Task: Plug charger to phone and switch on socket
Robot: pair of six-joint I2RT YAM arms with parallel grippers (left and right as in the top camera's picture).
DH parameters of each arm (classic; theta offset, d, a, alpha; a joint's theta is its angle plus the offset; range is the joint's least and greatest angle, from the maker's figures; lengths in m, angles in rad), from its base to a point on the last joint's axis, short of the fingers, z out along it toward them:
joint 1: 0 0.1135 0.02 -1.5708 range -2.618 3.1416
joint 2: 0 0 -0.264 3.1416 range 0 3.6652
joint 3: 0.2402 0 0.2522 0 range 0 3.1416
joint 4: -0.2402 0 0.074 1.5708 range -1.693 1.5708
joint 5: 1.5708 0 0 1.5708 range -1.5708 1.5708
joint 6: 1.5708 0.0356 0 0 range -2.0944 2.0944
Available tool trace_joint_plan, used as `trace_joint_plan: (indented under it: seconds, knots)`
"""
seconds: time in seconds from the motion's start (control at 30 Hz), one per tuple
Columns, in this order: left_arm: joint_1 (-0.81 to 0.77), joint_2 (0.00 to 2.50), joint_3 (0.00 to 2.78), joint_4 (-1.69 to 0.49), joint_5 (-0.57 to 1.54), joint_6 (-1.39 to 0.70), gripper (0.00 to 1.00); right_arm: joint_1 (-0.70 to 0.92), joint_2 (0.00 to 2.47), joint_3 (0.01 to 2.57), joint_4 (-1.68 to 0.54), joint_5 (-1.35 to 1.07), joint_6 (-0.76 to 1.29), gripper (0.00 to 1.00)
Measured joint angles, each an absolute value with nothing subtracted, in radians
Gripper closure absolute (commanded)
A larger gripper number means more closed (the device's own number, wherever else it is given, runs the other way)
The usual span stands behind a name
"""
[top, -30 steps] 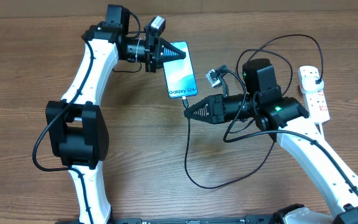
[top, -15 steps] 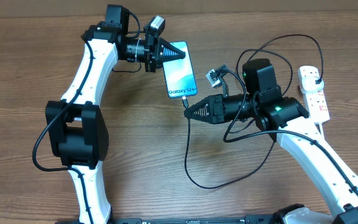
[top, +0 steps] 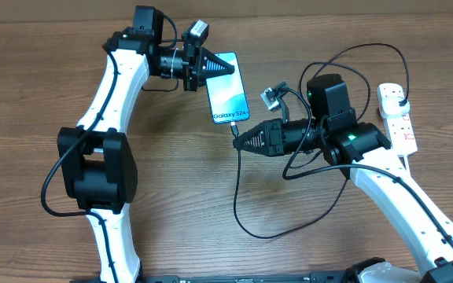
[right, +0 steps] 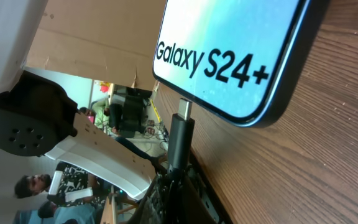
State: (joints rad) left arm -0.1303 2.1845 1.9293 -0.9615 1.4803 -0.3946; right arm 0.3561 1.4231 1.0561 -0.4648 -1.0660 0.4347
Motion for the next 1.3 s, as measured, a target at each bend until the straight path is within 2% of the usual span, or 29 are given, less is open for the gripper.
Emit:
trace_joint_plan:
  seconds: [1.3]
  knots:
    - [-0.13, 2.185, 1.929, -0.962, 1.48, -0.403, 0.96, 0.356, 1.423, 1.056, -0.464, -1.065, 0.441, 0.96]
